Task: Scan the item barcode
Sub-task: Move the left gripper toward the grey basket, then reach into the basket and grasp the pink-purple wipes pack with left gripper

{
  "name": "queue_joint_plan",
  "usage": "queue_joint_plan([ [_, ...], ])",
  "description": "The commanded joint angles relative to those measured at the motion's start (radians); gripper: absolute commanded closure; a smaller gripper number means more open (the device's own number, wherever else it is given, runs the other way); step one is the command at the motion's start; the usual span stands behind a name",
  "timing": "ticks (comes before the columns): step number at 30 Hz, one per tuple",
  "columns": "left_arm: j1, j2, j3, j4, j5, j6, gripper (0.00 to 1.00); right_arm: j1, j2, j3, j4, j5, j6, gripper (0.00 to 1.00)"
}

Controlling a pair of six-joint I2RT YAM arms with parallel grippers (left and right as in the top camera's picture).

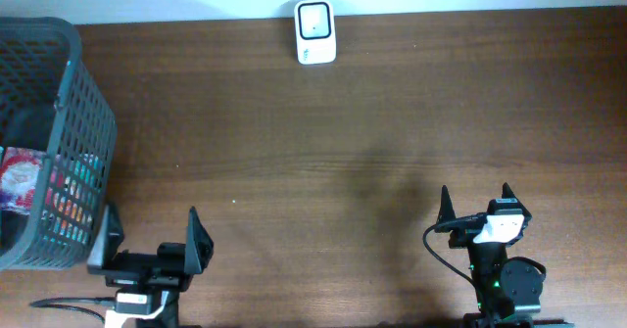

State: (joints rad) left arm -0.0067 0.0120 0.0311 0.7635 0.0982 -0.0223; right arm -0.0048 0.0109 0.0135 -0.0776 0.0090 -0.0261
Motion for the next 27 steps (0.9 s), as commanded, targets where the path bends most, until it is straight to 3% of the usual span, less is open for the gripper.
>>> queue_joint_plan([
  [1,0.005,0.058,0.098,0.005,-0.092,0.009,0.01,0.005,-0.005,-0.008,-0.004,0.001,0.008,0.01],
  [4,0.005,0.195,0.193,0.005,-0.094,0.008,0.01,0.005,-0.005,-0.008,-0.004,0.001,0.008,0.01],
  [7,0.005,0.435,0.395,-0.023,-0.091,0.009,0.01,0.005,-0.005,-0.008,-0.004,0.001,0.008,0.01],
  [11,0.006,0.783,0.801,-0.256,-0.045,0.01,0.01,0.005,-0.005,-0.008,-0.004,0.001,0.008,0.01],
  [17,0.22,1.257,1.544,-0.866,-0.042,0.1,0.01,0.005,-0.005,-0.008,-0.003,0.001,0.008,0.01],
  [19,0.401,1.418,1.786,-1.167,-0.029,0.1,0.01,0.005,-0.005,-0.008,-0.004,0.001,0.008,0.01],
  [20,0.492,1.482,1.856,-1.269,0.073,0.099,0.01,0.005,-0.005,-0.008,-0.004,0.001,0.008,0.01],
  [22,0.595,1.522,1.868,-1.404,0.278,0.099,0.01,0.005,-0.005,-0.008,-0.003,0.001,0.008,0.01],
  [27,0.669,1.531,1.87,-1.419,0.263,0.08,0.01,0.005,-0.005,-0.008,-0.004,0.001,0.008,0.01],
])
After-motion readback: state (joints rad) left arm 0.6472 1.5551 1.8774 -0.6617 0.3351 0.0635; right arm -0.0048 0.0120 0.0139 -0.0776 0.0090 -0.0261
